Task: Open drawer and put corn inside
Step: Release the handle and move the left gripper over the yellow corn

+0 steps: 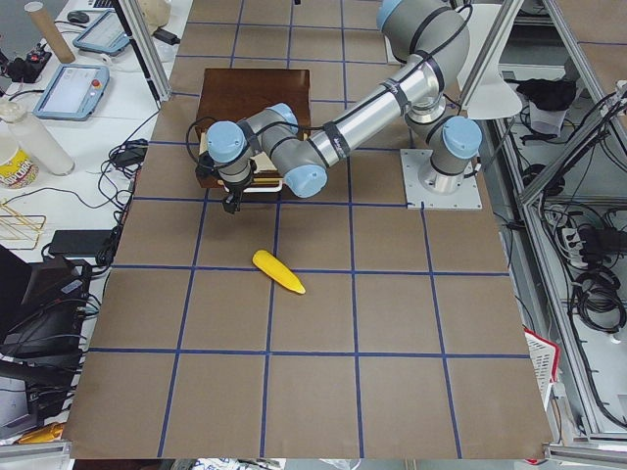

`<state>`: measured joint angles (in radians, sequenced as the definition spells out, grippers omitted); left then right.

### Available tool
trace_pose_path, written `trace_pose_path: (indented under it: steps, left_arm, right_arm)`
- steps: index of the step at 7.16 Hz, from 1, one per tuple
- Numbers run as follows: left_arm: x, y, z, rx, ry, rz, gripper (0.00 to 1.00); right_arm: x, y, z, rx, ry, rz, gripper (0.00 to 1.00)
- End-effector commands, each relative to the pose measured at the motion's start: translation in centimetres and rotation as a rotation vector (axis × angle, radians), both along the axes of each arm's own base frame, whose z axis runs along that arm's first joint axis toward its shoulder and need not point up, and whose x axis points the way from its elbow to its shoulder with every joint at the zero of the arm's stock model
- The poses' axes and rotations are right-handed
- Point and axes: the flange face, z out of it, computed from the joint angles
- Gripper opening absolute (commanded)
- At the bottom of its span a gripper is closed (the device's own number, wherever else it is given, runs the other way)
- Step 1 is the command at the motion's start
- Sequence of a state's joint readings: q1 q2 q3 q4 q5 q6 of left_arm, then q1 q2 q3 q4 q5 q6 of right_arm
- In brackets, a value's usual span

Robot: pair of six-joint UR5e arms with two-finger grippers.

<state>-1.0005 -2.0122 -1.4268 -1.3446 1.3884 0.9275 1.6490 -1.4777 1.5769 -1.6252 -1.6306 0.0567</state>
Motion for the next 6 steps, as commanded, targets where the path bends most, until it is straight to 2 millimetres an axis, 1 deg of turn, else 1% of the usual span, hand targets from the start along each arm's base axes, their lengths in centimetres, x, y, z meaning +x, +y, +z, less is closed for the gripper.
trace_pose_path:
  steps: [1, 2, 3, 4, 5, 6]
  left_arm:
    - [3.1, 0.7, 3.5, 0.012, -0.050, 0.035, 1.00]
    - [5.6, 1.5, 3.2, 0.029, -0.071, 0.044, 1.00]
    - [7.7, 2.4, 1.8, 0.045, -0.089, -0.037, 1.00]
    - [10.1, 3.5, 0.2, 0.052, -0.070, -0.089, 1.00]
    - [10.7, 4.1, -1.7, 0.070, -0.052, -0.100, 1.00]
    - [10.9, 4.1, -3.9, 0.058, -0.060, -0.133, 1.00]
  right_arm:
    - [0.0, 0.0, 0.1, -0.002, 0.000, 0.000, 1.00]
    - [0.0, 0.0, 0.0, 0.001, 0.000, 0.000, 1.00]
    - [0.0, 0.0, 0.0, 0.000, 0.000, 0.000, 1.00]
    - [0.0, 0.0, 0.1, -0.002, 0.000, 0.000, 1.00]
    - [0.0, 0.0, 0.1, -0.002, 0.001, 0.000, 1.00]
    - [0.0, 0.0, 0.0, 0.000, 0.000, 0.000, 1.00]
